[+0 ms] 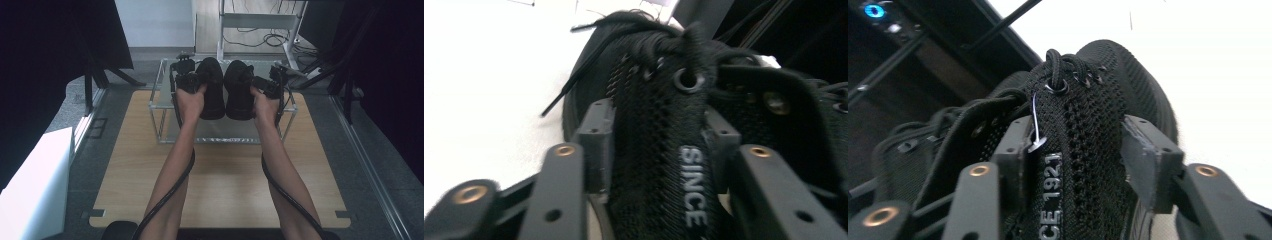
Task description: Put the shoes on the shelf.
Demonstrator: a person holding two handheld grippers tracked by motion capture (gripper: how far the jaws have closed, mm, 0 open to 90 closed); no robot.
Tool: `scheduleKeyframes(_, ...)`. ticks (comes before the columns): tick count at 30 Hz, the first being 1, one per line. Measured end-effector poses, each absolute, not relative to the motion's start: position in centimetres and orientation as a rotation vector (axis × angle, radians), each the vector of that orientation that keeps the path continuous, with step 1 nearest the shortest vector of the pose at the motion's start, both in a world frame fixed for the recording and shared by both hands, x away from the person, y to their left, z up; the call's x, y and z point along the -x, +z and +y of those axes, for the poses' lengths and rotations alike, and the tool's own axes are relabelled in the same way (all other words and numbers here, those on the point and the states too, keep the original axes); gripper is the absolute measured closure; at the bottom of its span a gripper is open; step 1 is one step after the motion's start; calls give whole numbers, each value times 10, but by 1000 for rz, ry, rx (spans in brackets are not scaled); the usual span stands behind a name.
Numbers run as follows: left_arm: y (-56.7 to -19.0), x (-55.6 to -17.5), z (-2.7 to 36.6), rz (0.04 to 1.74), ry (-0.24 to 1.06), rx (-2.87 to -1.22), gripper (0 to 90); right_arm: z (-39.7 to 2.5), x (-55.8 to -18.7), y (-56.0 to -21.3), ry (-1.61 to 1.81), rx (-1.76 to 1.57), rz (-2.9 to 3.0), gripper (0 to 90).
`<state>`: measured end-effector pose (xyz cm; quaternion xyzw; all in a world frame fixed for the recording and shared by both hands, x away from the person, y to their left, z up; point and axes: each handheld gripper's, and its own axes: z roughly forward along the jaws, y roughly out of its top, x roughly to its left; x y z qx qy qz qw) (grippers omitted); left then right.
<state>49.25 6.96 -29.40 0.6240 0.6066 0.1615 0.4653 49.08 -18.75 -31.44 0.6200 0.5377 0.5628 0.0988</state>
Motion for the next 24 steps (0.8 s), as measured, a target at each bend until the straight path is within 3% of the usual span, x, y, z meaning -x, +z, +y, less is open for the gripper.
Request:
scheduleKeyframes(2, -292, -491, 70, 1457, 364, -1522, 437, -190, -492, -316, 1697, -1819, 1604, 444)
scheduleKeyframes(12, -280, -462, 90, 1291, 342, -1474, 454, -211, -471, -292, 1810, -1611, 1712, 489)
scheduleKeyframes(19, -291, -426, 110, 1176, 308, -1489, 628, -232, -441, -303, 1903, -1519, 1782, 639)
scheduleKeyframes(24, -303, -399, 122, 1120, 273, -1484, 770, -246, -411, -326, 1981, -1451, 1810, 816)
